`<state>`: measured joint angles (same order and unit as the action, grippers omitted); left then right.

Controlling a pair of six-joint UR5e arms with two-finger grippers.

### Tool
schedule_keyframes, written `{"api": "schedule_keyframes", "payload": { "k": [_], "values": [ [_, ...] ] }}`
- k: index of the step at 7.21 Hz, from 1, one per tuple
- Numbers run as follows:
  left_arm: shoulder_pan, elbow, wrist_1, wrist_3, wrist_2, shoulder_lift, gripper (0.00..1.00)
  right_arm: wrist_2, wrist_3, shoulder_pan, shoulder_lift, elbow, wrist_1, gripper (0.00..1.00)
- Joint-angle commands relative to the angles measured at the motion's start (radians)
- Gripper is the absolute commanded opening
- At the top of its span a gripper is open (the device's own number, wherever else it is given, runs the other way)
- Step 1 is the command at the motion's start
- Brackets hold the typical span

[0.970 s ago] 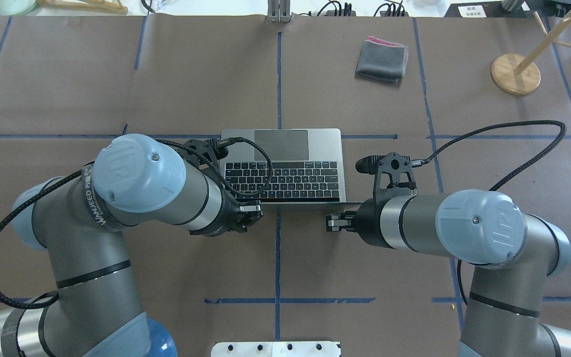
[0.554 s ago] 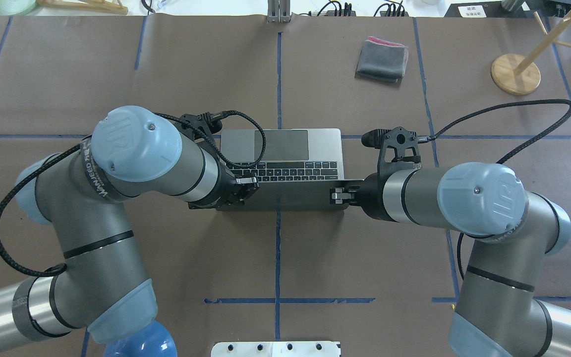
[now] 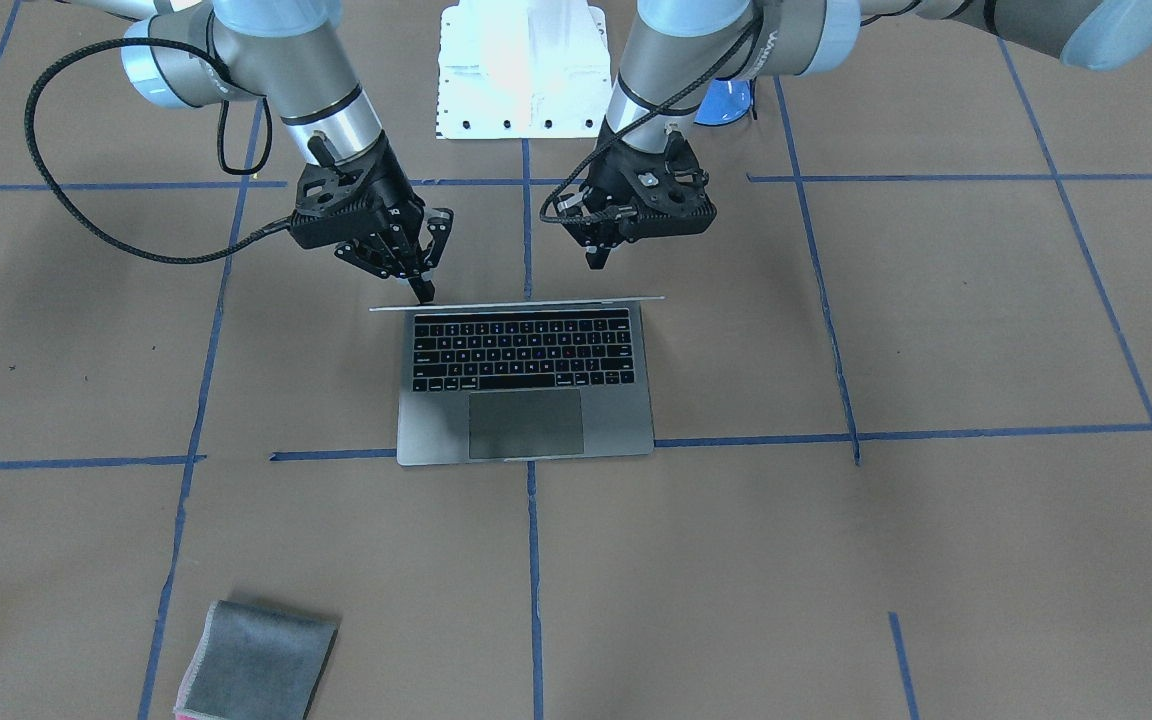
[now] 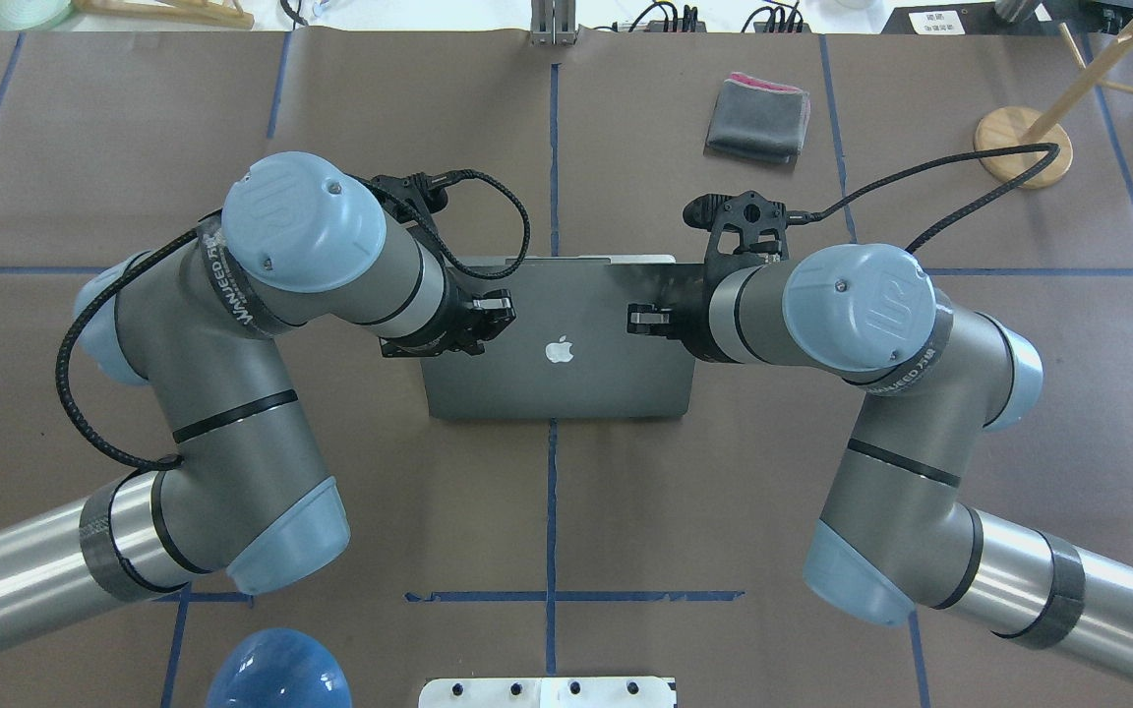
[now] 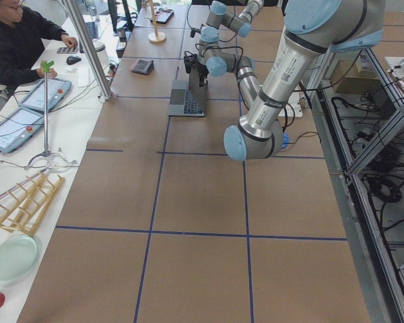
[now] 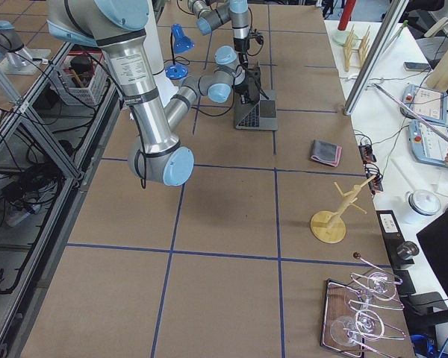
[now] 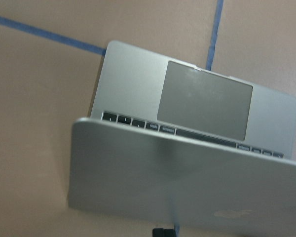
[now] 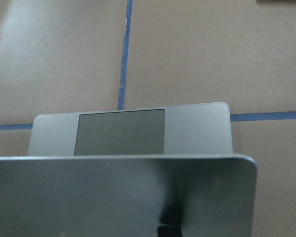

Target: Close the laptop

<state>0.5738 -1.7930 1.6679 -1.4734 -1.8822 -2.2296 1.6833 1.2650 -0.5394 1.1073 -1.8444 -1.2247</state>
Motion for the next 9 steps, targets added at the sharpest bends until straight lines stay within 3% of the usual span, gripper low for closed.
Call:
{"api": "schedule_keyframes", "payload": {
  "k": [1, 3, 5, 7, 9],
  "values": [
    [0.027, 0.139, 0.128, 0.011, 0.0, -0.019, 0.0, 0.012, -0.007, -0.03, -0.055, 0.085, 0.001, 0.0],
    [0.044, 0.271, 0.22, 0.013, 0.0, -0.057, 0.0, 0.032, -0.015, -0.045, -0.063, 0.112, 0.002, 0.0],
    [0.052, 0.322, 0.248, 0.045, 0.0, -0.062, 0.0, 0.047, -0.016, -0.057, -0.11, 0.189, 0.004, 0.0],
    [0.052, 0.439, 0.337, 0.045, 0.0, -0.093, 0.0, 0.152, -0.03, -0.123, -0.11, 0.191, 0.005, 0.0],
    [0.052, 0.494, 0.372, 0.045, -0.002, -0.094, 0.0, 0.228, -0.039, -0.174, -0.115, 0.183, 0.005, 0.0]
  ]
}}
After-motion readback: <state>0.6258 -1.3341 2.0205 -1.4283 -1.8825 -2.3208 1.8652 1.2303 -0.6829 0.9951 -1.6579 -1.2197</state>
